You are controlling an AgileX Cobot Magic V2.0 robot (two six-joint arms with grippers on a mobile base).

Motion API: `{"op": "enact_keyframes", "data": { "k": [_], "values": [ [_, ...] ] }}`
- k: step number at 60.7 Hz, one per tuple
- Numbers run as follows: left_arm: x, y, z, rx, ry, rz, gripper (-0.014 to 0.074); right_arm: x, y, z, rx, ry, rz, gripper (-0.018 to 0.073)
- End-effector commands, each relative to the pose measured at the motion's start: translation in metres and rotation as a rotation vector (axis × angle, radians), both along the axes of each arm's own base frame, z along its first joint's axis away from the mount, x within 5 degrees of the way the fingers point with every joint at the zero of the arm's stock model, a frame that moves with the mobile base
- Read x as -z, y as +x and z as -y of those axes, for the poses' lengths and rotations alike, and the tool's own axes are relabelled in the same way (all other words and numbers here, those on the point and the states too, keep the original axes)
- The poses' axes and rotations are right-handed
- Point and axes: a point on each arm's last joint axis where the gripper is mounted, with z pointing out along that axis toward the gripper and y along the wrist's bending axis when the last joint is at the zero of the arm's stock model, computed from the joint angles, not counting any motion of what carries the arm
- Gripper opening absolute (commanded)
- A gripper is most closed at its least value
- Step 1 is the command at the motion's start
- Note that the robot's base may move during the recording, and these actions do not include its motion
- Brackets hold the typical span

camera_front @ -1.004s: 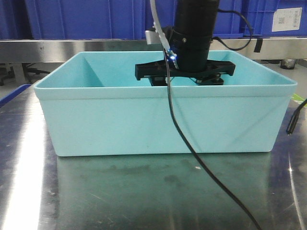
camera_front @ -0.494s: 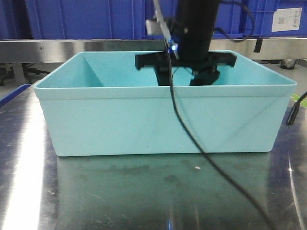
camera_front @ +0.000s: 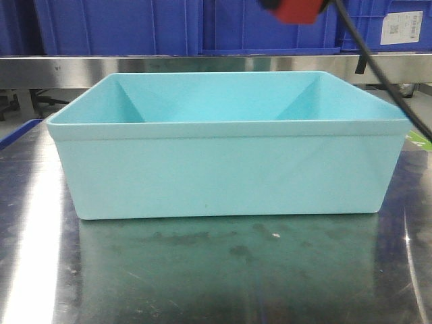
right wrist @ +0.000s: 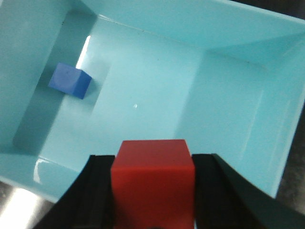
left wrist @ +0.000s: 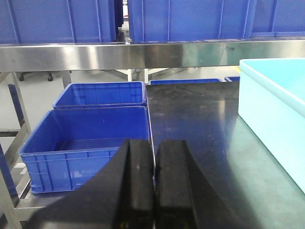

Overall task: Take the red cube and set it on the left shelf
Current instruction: 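Lift the red cube up out of the bin with the right gripper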

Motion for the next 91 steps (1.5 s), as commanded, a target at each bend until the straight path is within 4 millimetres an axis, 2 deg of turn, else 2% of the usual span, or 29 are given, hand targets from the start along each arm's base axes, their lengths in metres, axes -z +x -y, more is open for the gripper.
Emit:
{"op": "enact_keyframes", "data": {
  "k": [1,27,40,47,55,67,91],
  "values": [
    [-0.001,0.000,0.000,0.001,-0.010,0.081,0.0101,-0.030,-0.030,0.019,-0.019,0.047,0.147,0.0226],
    [-0.001,0.000,0.000,0.001,-0.010,0.081,0.0101,-0.032,-0.147,0.086,-0.019,0.198,0.419,0.0226],
    [-0.001,0.000,0.000,0.001,-0.010,0.081,0.0101,-0.018,-0.202,0.117,-0.018,0.269,0.547,0.0226],
    [-0.001,0.000,0.000,0.001,-0.010,0.081,0.0101,-0.006,-0.223,0.129,-0.017,0.291,0.586,0.0226],
    [-0.001,0.000,0.000,0.001,-0.010,0.081,0.0101,0.007,-0.242,0.140,-0.023,0.311,0.645,0.0226],
    [-0.001,0.000,0.000,0.001,-0.010,0.081,0.0101,0.018,-0.256,0.147,-0.025,0.334,0.694,0.0226],
    [-0.001,0.000,0.000,0.001,-0.010,0.081,0.0101,0.019,-0.257,0.148,-0.025,0.335,0.696,0.0226]
  ]
}}
